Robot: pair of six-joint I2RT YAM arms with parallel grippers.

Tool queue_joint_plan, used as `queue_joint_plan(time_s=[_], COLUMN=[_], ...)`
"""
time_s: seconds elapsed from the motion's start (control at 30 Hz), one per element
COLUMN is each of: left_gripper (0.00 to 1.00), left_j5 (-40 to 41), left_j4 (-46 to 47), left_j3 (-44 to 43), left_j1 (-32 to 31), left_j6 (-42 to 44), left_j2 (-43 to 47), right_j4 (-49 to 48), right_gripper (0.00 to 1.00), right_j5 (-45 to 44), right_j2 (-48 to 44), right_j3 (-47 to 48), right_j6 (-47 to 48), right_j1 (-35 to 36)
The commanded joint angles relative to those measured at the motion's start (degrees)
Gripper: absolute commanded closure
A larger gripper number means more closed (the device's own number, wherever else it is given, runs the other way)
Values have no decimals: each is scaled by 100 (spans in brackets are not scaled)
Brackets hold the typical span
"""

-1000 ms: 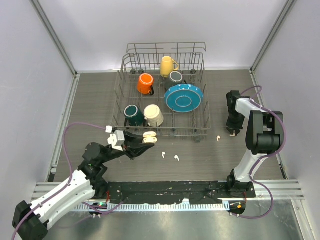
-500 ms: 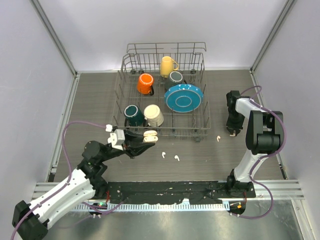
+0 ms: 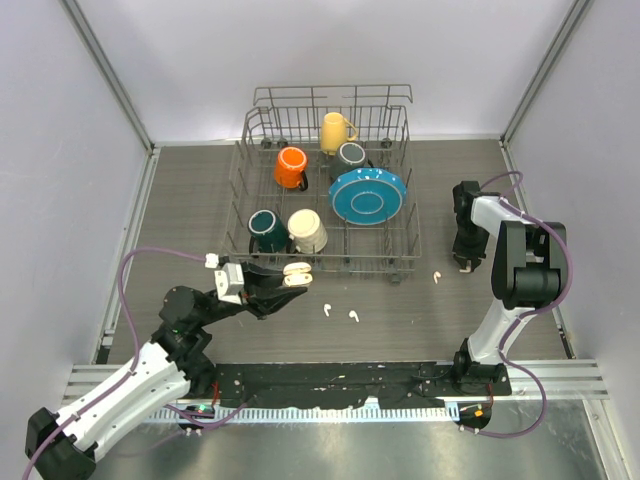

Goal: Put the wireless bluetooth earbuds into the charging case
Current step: Pick up the earbud from the center of the board.

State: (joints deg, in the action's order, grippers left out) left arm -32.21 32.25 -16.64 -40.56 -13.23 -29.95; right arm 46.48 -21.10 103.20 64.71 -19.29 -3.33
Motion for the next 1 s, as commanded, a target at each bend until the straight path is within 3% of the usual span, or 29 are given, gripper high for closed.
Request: queue_joint_plan(time_s=[0.0, 0.97], left_gripper=[100, 100], left_j5=[-40, 92], left_j4=[106, -114], left_j3=[-14, 21], left_j1=[-14, -22], left_j6=[5, -30], left_j2=[51, 271], right_j4=[-139, -192], right_gripper=[90, 62], right_j5=[115, 238], right_j2=[165, 95], right_j3=[-11, -11], right_j6=[57, -13], right_j1=[52, 96])
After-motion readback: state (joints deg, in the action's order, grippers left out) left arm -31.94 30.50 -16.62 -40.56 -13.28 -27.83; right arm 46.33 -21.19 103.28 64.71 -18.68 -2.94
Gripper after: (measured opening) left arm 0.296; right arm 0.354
